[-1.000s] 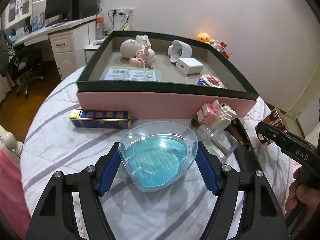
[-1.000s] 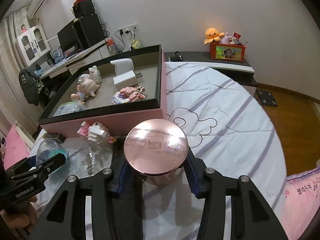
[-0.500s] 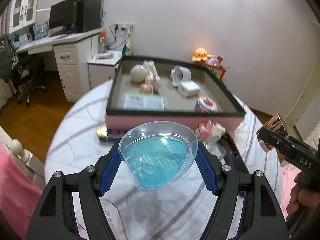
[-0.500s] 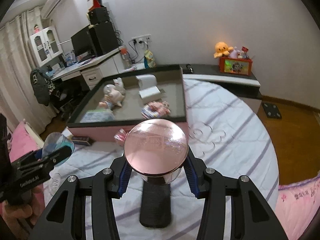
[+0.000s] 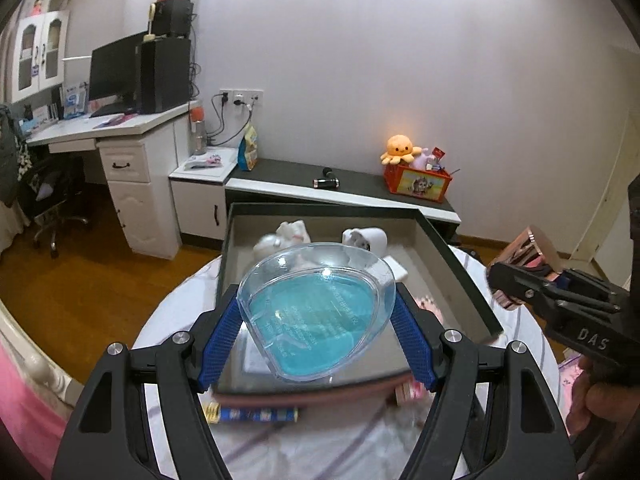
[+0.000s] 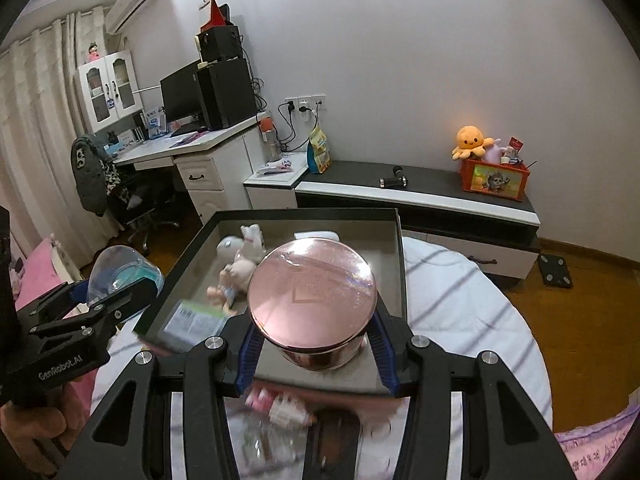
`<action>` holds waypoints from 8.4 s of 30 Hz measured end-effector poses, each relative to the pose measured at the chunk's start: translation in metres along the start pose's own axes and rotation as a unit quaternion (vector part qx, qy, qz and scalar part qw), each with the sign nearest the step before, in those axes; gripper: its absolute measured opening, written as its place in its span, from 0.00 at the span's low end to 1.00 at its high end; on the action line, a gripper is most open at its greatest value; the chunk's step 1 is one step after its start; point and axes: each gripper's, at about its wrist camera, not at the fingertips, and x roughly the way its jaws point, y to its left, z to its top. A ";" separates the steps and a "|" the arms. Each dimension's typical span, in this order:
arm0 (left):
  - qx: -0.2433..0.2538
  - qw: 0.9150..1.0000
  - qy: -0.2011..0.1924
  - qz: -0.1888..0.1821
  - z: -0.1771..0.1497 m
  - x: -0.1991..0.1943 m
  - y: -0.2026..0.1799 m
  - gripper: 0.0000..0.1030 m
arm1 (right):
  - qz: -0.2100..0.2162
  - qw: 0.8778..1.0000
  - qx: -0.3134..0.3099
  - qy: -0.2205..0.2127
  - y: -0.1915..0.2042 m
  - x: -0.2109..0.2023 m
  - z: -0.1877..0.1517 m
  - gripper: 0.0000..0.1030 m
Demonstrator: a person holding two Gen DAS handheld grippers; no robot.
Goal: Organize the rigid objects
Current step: 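Carry the blue dish and rose-gold canister into the box and open both tools, then withdraw both tools from the box back over the bed, then grasp the blue-and-gold rectangular box with the left tool while the right tool grasps the glass bottle, then carry the blue box and glass bottle into the box and open both tools, then withdraw both tools from the box back over the bed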
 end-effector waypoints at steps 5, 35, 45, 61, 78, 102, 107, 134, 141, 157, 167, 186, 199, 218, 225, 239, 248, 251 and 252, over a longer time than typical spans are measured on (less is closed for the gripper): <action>0.009 1.000 0.013 -0.001 0.010 0.034 -0.007 0.71 | -0.002 1.000 0.013 0.016 -0.013 0.033 0.011 0.48; -0.014 1.000 0.011 0.010 -0.004 0.016 0.011 0.97 | -0.036 0.998 0.044 0.033 -0.024 0.041 -0.001 0.86; -0.015 1.000 -0.008 0.012 -0.025 -0.038 0.013 0.98 | -0.037 0.998 0.058 0.002 -0.015 -0.023 -0.023 0.86; -0.025 0.999 -0.008 0.023 -0.068 -0.097 0.021 0.98 | -0.040 0.997 0.059 -0.037 0.003 -0.114 -0.071 0.86; -0.023 0.999 0.003 0.024 -0.113 -0.144 0.019 0.98 | -0.032 0.998 0.049 -0.023 0.027 -0.146 -0.114 0.86; -0.032 0.999 0.025 0.027 -0.115 -0.116 0.028 0.98 | -0.024 0.999 0.036 0.019 0.033 -0.108 -0.117 0.86; -0.035 0.998 0.043 0.031 -0.114 -0.090 0.034 0.98 | -0.021 0.998 0.033 0.047 0.032 -0.076 -0.117 0.86; -0.027 0.992 0.119 0.042 -0.103 0.027 0.050 0.98 | 0.023 0.995 -0.006 0.101 0.033 0.016 -0.113 0.63; -0.023 0.992 0.119 0.040 -0.101 0.032 0.046 0.98 | 0.025 0.996 -0.003 0.085 0.031 0.007 -0.106 0.63; -0.013 0.991 0.128 0.042 -0.099 0.051 0.042 0.82 | 0.045 0.990 -0.038 0.125 0.048 0.049 -0.120 0.51; -0.014 0.992 0.124 0.025 -0.111 0.022 0.040 0.82 | 0.058 0.991 -0.019 0.116 0.042 0.024 -0.122 0.51; 0.011 0.999 0.045 0.011 -0.056 -0.025 0.022 0.82 | 0.038 0.999 -0.019 0.021 0.020 -0.026 -0.056 0.51; 0.026 1.000 0.014 0.007 0.001 0.018 0.004 0.82 | 0.024 0.999 -0.024 0.004 0.006 0.018 0.000 0.51; 0.023 0.999 0.027 0.025 -0.001 0.039 0.009 0.99 | 0.002 0.999 0.035 0.028 -0.019 0.047 -0.010 0.86; 0.014 1.000 0.011 0.025 -0.007 0.003 0.014 1.00 | -0.010 0.998 0.061 0.018 -0.022 0.014 -0.022 1.00; -0.013 1.000 -0.005 0.017 -0.048 -0.082 0.023 1.00 | -0.011 0.998 0.065 -0.020 0.001 -0.068 -0.055 1.00; -0.017 1.000 -0.007 0.020 -0.076 -0.118 0.018 1.00 | -0.010 0.997 0.071 -0.025 0.007 -0.104 -0.087 1.00; -0.020 1.000 -0.003 0.018 -0.085 -0.125 0.015 1.00 | -0.010 0.997 0.071 -0.025 0.009 -0.114 -0.099 1.00; -0.020 1.000 -0.001 0.016 -0.089 -0.128 0.014 1.00 | -0.011 0.997 0.071 -0.025 0.009 -0.116 -0.101 1.00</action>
